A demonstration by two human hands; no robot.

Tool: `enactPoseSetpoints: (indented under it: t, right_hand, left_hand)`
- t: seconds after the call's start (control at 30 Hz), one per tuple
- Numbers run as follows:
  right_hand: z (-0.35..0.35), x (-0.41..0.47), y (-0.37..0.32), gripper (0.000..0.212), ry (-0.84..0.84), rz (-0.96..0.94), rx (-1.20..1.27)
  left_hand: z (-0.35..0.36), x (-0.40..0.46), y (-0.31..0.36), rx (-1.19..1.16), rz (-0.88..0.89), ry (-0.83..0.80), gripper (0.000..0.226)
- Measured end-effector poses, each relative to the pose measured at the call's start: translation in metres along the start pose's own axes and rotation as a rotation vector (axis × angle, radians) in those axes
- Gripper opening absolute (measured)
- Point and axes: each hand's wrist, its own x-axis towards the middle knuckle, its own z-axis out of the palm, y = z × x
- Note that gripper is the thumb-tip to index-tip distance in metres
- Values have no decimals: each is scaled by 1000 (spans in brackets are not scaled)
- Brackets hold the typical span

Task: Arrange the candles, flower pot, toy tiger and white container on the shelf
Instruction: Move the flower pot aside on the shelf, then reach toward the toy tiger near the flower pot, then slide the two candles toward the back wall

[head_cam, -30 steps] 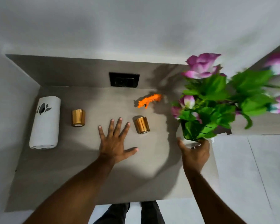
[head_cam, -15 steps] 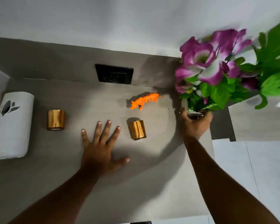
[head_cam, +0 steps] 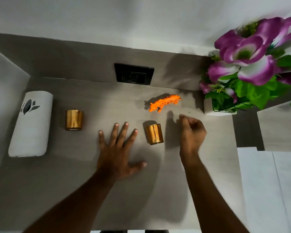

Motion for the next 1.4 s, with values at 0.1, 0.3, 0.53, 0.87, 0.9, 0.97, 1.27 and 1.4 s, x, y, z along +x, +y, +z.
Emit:
enactPoseSetpoints:
  t: [0.1,0.3,0.53,0.87,0.9,0.97,1.27,1.4]
  right_hand:
    - [48,18,-43,42,-15,177,54]
    - [83,21,-43,39,-38,179,-47]
    - [24,75,-38,20,-122,-46,-294]
    - [-9,47,-48,60,-109,-491,-924]
    - [-14,26,-41,54,-70,-637,-906]
    - [-16,-22,-22,49,-147,-804,-821]
    - [27,-71,18,67,-321,-367,-661]
    - [48,-54,13,68,-280,-252,-366]
  left_hand:
    - [1,1,0,-2,0,-4,117]
    - [2,0,0,-24,-1,22,115]
    - [-1,-2,1,-47,5,46,116]
    - [-3,-3,-1,-62,23,26,117]
    - [-3,-4,-1,-78,25,34,117]
    - [-7,-6,-2,-139,8,56,115]
    - [-37,-20,-31,-497,-409,762,32]
    - [-65,2,-65,-550,-741,772,47]
